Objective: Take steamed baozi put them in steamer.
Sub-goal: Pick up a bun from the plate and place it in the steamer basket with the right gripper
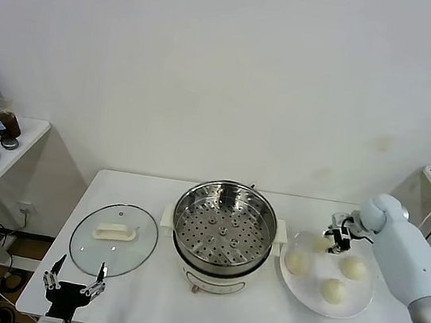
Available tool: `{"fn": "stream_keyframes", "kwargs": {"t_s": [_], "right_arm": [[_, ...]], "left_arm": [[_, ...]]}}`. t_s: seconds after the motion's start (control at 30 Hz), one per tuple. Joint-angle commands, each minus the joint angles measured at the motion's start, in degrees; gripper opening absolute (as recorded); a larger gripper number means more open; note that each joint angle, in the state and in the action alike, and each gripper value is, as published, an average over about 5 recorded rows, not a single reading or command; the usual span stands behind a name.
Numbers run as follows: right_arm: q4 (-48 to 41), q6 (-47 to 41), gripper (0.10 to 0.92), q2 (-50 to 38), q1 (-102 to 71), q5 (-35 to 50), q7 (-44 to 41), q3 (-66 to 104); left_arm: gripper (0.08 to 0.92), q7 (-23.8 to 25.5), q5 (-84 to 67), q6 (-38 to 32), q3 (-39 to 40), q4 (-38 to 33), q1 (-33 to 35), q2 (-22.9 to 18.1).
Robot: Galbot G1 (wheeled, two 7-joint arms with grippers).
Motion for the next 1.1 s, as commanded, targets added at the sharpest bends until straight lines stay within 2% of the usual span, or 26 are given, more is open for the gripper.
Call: {"fn": "stream_keyframes", "kwargs": {"t_s": [0.03,0.27,0.5,0.7,0.87,1.1], "right_arm": [[2.8,-0.7,0.475,-1.8,3.3,5.2,-1.5,-3.5],[5.8,-0.4,0.475,-1.4,19.0,19.4,-4.7,-16.8],[4.4,11.6,0.475,6.1,31.1,28.3,-6.9,-26.4],[1.7,25.8,0.483,13.4,33.6,31.3,-8.4,-28.0],[0.2,36.6,0.484,18.3,33.6,28.4,-8.7,-27.7],[1.3,40.4,0.484,21.5,33.3,22.8,-9.6,-31.5]], "left_arm": [[0.823,-0.1,0.0,0.0,0.2,0.0,-0.1,0.0],[0.823,-0.7,0.3,-0.3,0.3,-0.1,-0.7,-0.3],[0.823,-1.7,0.2,-0.5,0.2,-0.3,-0.8,-0.4],[0.823,-2.1,0.0,-0.4,0.2,0.7,-1.1,-0.9],[0.823,-2.2,-0.1,-0.4,0.0,0.2,-0.8,-1.1],[0.823,-2.8,0.1,-0.4,-0.3,-0.2,-0.5,-1.8]]}}
